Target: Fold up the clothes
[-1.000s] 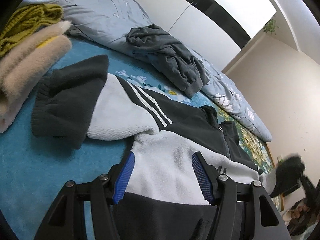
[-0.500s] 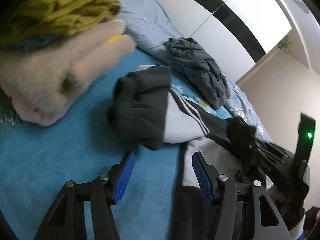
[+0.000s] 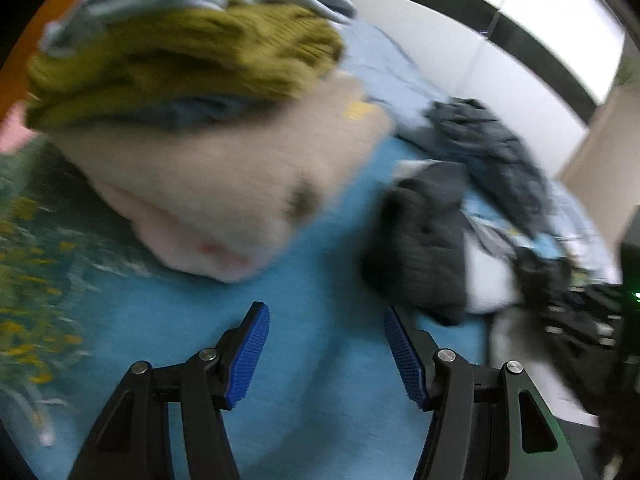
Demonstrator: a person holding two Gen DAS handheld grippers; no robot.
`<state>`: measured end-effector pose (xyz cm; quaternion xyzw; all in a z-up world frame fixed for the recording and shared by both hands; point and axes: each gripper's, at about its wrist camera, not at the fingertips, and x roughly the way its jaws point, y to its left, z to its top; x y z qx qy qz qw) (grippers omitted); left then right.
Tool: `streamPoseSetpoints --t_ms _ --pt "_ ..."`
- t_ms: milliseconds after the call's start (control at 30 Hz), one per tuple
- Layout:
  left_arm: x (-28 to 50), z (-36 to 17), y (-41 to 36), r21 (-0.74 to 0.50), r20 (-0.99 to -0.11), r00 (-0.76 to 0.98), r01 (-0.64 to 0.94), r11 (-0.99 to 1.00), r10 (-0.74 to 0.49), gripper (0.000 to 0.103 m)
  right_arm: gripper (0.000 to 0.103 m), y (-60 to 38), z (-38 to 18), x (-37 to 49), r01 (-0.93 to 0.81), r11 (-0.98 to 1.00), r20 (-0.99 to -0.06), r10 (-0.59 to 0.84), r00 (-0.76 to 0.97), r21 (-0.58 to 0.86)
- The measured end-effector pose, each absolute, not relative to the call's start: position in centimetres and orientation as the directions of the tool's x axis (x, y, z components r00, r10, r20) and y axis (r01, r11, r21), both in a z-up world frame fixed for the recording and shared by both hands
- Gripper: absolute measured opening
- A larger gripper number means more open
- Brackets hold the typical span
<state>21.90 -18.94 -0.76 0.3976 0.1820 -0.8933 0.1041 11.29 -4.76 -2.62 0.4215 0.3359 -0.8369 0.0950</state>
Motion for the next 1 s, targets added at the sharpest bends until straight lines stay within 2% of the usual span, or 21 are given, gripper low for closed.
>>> streamPoseSetpoints --t_ms 100,300,800,1000 --pt "21.8 -1.2 -18.9 -0.136 -0.755 -0.629 0.429 -0.893 -0.187 0.064 0.011 -4.7 -2.8 11.1 0.455 -0.747 -0.771 0.118 -0.626 -0.484" --pt "21.2 -2.3 -18.2 -0.06 -0.772 -0.564 0.525 -0.849 -0.294 0.064 0.011 -4.5 -2.9 11.0 0.465 -0.747 -0.772 0.101 -0.627 -0.475" --pt "20.3 -2.6 -16.6 -0.022 -0.773 -0.554 0.511 -0.859 -0.31 0.066 0.012 -4.5 -3.2 11.0 0.466 -0.761 -0.772 0.071 -0.632 -0.452" --pt "20.2 -2.7 -16.4 -0.017 -0.775 -0.553 0.501 -0.865 -0.306 0.07 0.014 -4.4 -3.0 11.6 0.472 -0.753 -0.765 0.064 -0.641 -0.459"
